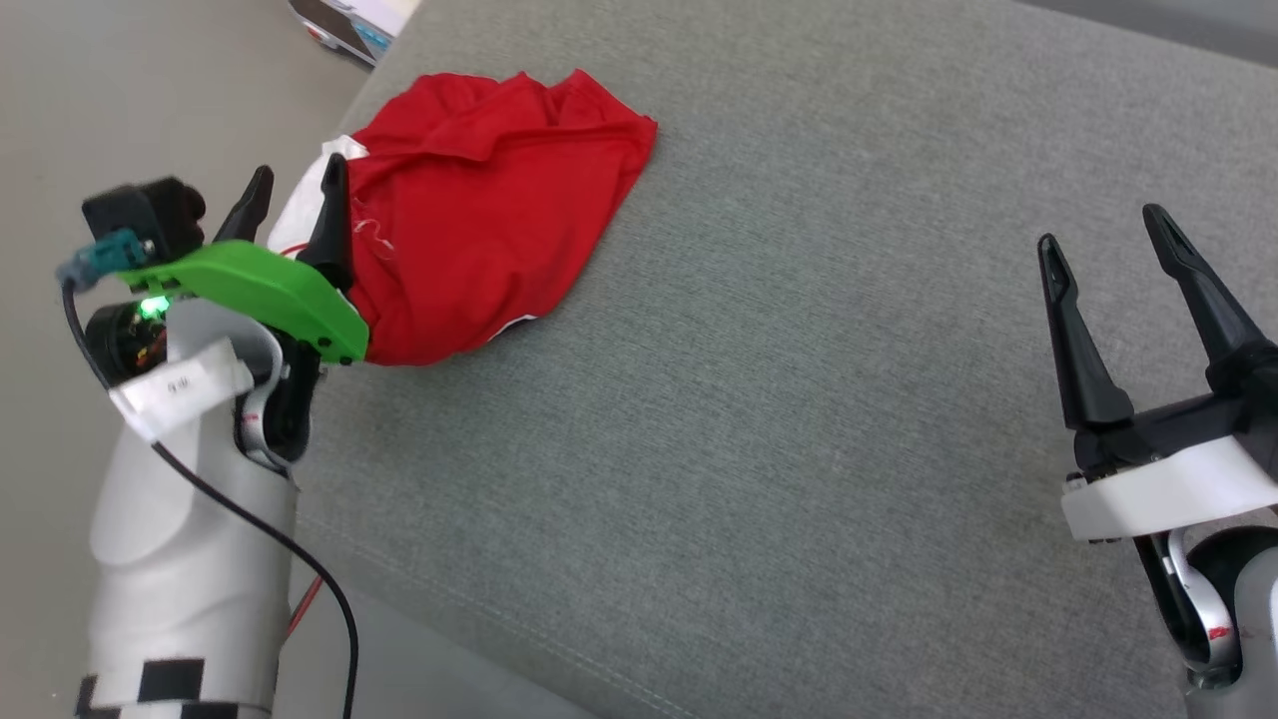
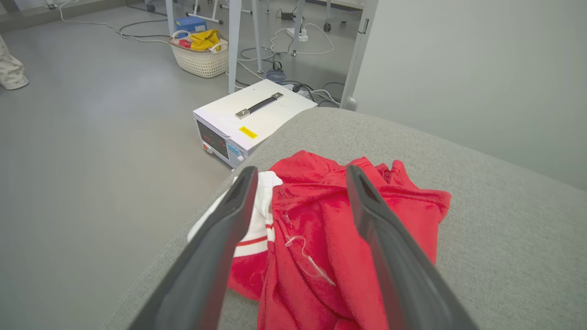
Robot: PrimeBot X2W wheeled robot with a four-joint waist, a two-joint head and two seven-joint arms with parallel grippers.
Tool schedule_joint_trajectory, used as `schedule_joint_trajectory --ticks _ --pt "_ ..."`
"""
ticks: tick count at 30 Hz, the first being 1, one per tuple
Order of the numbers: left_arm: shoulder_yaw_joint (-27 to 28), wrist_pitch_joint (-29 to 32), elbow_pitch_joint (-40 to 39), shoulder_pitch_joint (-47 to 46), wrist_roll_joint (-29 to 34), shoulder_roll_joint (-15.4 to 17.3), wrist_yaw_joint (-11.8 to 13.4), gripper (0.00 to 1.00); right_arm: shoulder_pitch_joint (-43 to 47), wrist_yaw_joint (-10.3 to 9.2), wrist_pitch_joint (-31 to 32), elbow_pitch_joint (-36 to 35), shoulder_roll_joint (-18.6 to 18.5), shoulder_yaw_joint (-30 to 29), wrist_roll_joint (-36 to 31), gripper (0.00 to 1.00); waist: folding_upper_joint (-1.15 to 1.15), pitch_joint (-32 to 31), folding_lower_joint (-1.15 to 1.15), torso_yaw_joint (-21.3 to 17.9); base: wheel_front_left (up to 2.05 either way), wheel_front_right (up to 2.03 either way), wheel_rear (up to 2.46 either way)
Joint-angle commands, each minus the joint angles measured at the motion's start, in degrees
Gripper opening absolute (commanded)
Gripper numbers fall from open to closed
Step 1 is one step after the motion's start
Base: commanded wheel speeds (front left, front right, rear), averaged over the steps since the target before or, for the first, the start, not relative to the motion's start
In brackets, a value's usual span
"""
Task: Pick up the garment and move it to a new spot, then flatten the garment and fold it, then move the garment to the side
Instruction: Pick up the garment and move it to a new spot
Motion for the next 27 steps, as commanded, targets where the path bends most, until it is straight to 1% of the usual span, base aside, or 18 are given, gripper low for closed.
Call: schedule_joint_trajectory --ticks 1,6,9,12,14,15,16,17,18,20,21,22,23,24,25,27 --pt "-0.65 2.81 1.52 -2.58 -1.39 1.45 -0.37 1.0 -1.53 -0.04 -0.22 -0.39 -0.25 0.01 0.48 1.0 0.0 5.52 -0.01 -5.16 0.0 0.0 0.0" --pt "-4.48 13.07 6.85 -9.66 -5.64 6.55 -0.55 1.0 -3.91 -0.04 -1.05 -0.3 -0.41 0.08 0.59 1.0 0.0 9.02 -0.01 -7.83 0.0 0.0 0.0" --pt "-7.05 18.61 10.12 -12.87 -8.55 10.19 -0.56 1.0 -5.17 -0.04 -1.65 0.14 -0.25 0.56 0.75 1.0 0.0 10.73 -0.01 -9.68 0.0 0.0 0.0" --pt "-9.11 22.1 13.32 -14.99 -10.24 12.92 -0.57 1.0 -5.83 -0.04 -2.2 0.84 -0.06 0.79 0.94 1.0 0.0 11.82 -0.01 -11.06 0.0 0.0 0.0" --pt "-10.85 24.16 15.55 -15.84 -10.19 14.34 -0.57 1.0 -6.16 -0.04 -2.53 1.24 0.04 0.79 1.17 1.0 0.0 12.42 -0.01 -11.79 0.0 0.0 0.0" --pt "-11.81 25.59 17.92 -16.56 -10.43 15.06 -0.57 1.0 -6.43 -0.04 -2.76 1.44 0.1 0.79 1.32 1.0 0.0 13.0 -0.01 -12.35 0.0 0.0 0.0" --pt "-13.05 28.87 22.25 -16.84 -11.05 15.37 -0.57 1.0 -6.83 -0.04 -3.06 1.81 0.16 0.92 1.57 1.0 0.0 13.57 -0.01 -13.05 0.0 0.0 0.0" --pt "-13.52 29.78 23.3 -16.87 -11.07 15.35 -0.57 1.0 -6.91 -0.04 -3.14 1.91 0.16 0.95 1.62 1.0 0.0 13.65 -0.01 -13.15 0.0 0.0 0.0" --pt "-14.6 31.86 26.34 -16.87 -11.27 14.87 -0.58 1.0 -7.0 -0.04 -3.34 2.16 0.24 0.88 1.72 1.0 0.0 13.7 -0.01 -13.35 0.0 0.0 0.0" --pt "-14.74 33.9 28.32 -16.88 -12.07 14.06 -0.58 1.0 -6.97 -0.04 -3.31 2.27 0.32 0.75 1.74 1.0 0.0 13.48 -0.01 -13.3 0.0 0.0 0.0" --pt "-14.56 34.46 29.05 -16.98 -12.51 13.7 -0.54 0.89 -6.97 -0.04 -3.24 2.31 0.37 0.71 1.74 1.0 0.0 13.33 -0.01 -13.23 0.0 0.0 0.0" --pt "-14.14 33.88 29.39 -17.24 -13.06 13.29 -0.53 0.4 -6.98 -0.04 -3.18 2.39 0.38 0.7 1.73 1.0 0.0 13.05 -0.01 -13.14 0.0 0.0 0.0" --pt "-13.79 32.93 29.47 -17.45 -13.46 12.95 -0.53 0.11 -6.96 -0.04 -3.14 2.47 0.42 0.68 1.76 1.0 0.0 12.74 -0.01 -13.05 0.0 0.0 0.0" --pt "-14.13 32.51 29.69 -17.55 -13.34 12.65 -0.54 0.0 -6.92 -0.04 -3.09 2.55 0.42 0.67 1.76 1.0 0.0 12.33 -0.01 -12.9 0.0 0.0 0.0" --pt "-14.67 32.2 29.78 -17.58 -12.99 12.53 -0.54 0.0 -6.82 -0.04 -3.07 2.65 0.44 0.61 1.76 1.0 0.0 11.9 -0.01 -12.72 0.0 0.0 0.0" --pt "-14.64 29.69 29.83 -17.93 -12.92 12.37 -0.53 0.0 -6.49 -0.04 -3.0 2.96 0.58 0.56 1.79 1.0 0.0 10.74 -0.01 -12.35 0.0 0.0 0.0"
